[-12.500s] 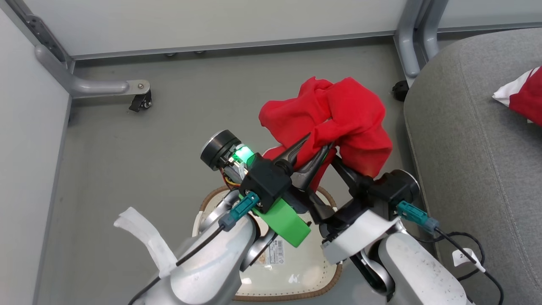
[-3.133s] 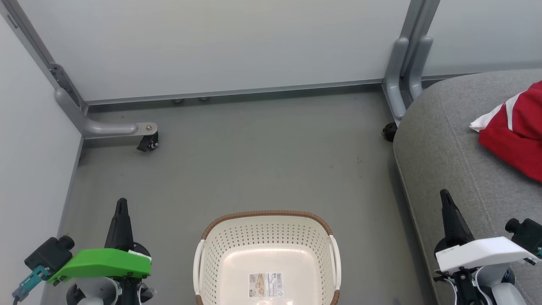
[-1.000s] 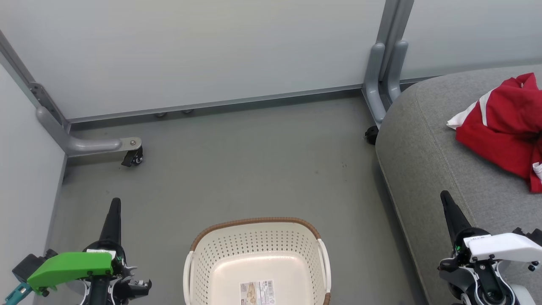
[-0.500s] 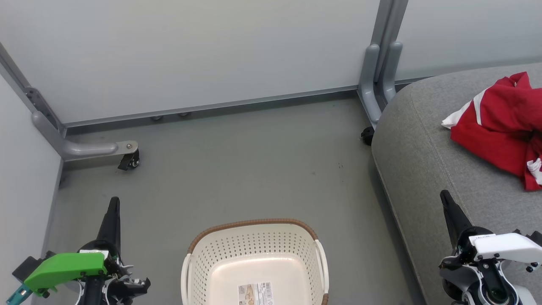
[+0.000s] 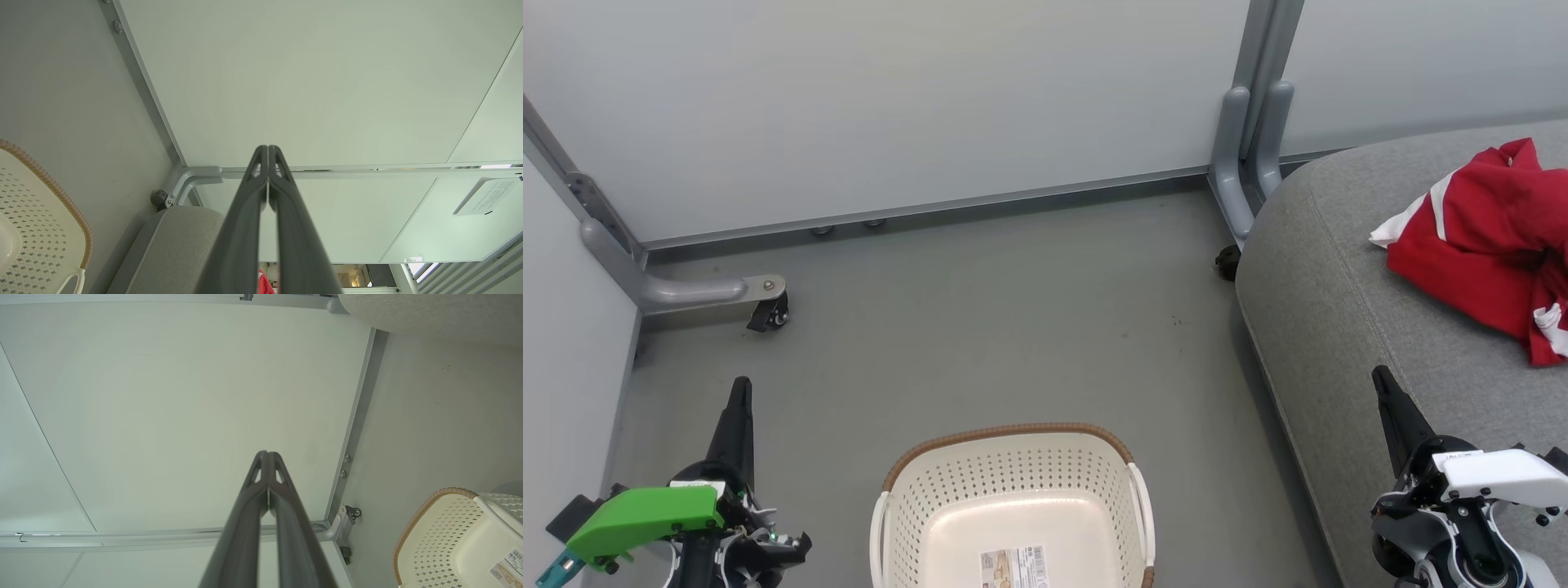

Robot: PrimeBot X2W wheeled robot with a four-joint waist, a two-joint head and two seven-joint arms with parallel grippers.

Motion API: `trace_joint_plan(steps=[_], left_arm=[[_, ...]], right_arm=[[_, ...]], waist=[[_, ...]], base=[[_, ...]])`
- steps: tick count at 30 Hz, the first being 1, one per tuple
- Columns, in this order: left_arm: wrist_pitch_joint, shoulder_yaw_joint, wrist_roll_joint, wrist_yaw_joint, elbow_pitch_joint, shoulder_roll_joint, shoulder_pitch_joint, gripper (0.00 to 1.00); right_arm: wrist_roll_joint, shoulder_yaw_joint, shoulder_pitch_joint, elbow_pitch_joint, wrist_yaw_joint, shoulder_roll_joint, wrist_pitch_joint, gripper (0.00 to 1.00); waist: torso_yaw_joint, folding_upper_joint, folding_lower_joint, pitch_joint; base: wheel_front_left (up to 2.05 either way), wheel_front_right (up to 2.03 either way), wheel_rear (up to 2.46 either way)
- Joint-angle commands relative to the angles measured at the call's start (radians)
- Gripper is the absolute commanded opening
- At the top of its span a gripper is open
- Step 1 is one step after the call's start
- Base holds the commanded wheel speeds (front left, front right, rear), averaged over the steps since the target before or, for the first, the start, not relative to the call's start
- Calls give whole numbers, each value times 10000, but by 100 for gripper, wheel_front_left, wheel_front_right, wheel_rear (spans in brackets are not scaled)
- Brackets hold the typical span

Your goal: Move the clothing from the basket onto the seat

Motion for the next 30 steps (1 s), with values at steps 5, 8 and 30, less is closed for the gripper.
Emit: trace_joint_plan(steps=[5, 8, 30], left_arm=[[52, 25, -23, -66, -26, 44, -111, 0], [52, 24, -23, -66, -26, 44, -110, 0], [50, 22, -25, -66, -26, 44, -109, 0]], right_arm=[[11, -35, -88, 23, -3, -32, 44, 0], [5, -39, -89, 23, -3, -27, 49, 0], [-25, -64, -90, 24, -2, -5, 72, 0]], waist=[[1, 108, 0, 0], [1, 108, 0, 0], [1, 108, 0, 0]], base=[[0, 0, 0], [0, 0, 0], [0, 0, 0]])
